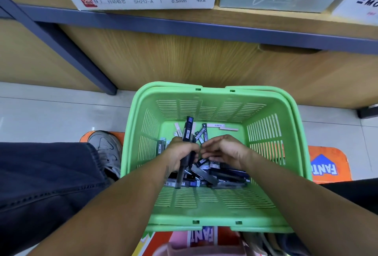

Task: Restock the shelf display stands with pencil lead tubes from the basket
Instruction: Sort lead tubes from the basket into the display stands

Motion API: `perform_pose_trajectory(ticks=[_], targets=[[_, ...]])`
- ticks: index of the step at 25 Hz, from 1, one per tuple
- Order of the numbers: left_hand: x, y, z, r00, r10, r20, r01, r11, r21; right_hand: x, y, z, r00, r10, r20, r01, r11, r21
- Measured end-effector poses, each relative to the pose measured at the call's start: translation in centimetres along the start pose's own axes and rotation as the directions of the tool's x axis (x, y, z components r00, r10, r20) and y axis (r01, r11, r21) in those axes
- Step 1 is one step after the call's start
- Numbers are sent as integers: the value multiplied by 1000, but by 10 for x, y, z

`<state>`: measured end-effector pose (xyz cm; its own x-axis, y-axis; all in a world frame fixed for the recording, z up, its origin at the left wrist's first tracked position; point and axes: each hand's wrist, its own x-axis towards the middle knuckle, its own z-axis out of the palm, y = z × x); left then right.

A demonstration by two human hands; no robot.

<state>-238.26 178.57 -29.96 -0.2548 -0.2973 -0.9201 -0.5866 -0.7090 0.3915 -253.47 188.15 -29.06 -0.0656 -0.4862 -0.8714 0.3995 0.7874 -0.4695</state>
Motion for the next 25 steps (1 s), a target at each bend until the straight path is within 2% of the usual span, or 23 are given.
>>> perform_pose_trajectory(ticks=[2, 4, 7, 9, 12, 16, 22, 24, 25], targets=[[-6, 1, -2, 999, 41, 28, -43, 995, 92, -2, -9, -1, 988, -58, -143, 46, 995, -88], [-16, 4, -4, 993, 90, 72, -100, 983, 152, -6, -19, -1, 981, -96, -168, 84, 994, -75], [-29, 10, -7, 979, 131, 156, -158, 972, 176, -17, -32, 3, 992, -111, -64, 111, 994, -4], [-41, 15, -8, 964, 85, 252, -138, 970, 201, -27, -40, 8, 993, -118, 14, 118, 993, -1], [-58, 25, -7, 936, 65, 347, -162, 952, 258, -45, -53, 8, 983, -175, 54, 176, 984, -21], [-83, 46, 0, 903, 144, 405, -219, 965, 144, -74, -78, 0, 955, -293, 43, 295, 954, -56], [-115, 69, 12, 885, 159, 437, -210, 975, 71, -113, -91, 7, 941, -296, 165, 338, 863, -376], [-122, 74, 13, 892, 195, 409, -225, 974, 26, -118, -93, 13, 928, -319, 194, 371, 853, -368], [-125, 76, 14, 896, 217, 388, -238, 971, 7, -119, -94, 13, 923, -335, 187, 378, 878, -294]])
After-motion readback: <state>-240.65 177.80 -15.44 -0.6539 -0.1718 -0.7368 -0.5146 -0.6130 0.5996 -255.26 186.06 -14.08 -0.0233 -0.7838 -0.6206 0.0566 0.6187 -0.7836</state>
